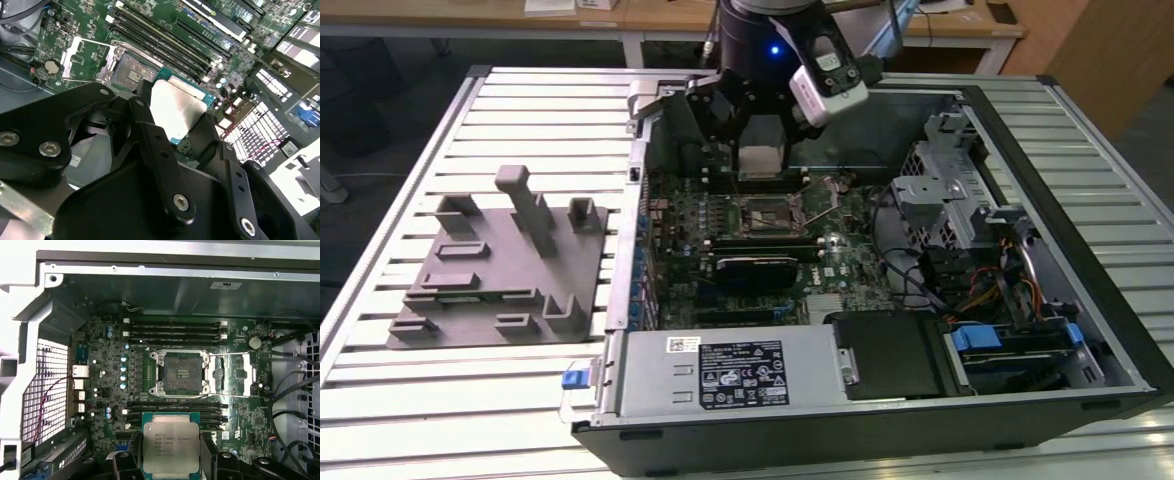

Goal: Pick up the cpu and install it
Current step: 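Pick up the cpu and move it towards the insertion slot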

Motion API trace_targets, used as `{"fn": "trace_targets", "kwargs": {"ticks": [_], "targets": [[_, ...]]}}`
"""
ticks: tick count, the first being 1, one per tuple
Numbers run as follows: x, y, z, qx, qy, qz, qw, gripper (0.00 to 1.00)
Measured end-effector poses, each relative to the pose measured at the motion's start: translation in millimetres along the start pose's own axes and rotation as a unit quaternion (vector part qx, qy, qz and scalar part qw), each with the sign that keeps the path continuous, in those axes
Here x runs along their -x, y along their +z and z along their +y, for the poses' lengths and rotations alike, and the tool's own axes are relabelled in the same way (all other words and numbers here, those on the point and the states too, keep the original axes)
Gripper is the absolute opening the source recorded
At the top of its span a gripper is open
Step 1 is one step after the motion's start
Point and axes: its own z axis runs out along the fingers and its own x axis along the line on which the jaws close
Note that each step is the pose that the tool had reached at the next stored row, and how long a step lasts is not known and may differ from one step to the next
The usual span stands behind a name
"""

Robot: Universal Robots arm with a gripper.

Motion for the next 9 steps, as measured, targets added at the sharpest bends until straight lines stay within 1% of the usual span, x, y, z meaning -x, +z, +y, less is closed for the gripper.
{"fn": "trace_targets", "kwargs": {"ticks": [9], "targets": [[5.5, 12.7, 5.9, -0.0001, 0.000, 0.0006, 1.0000, 0.54]]}}
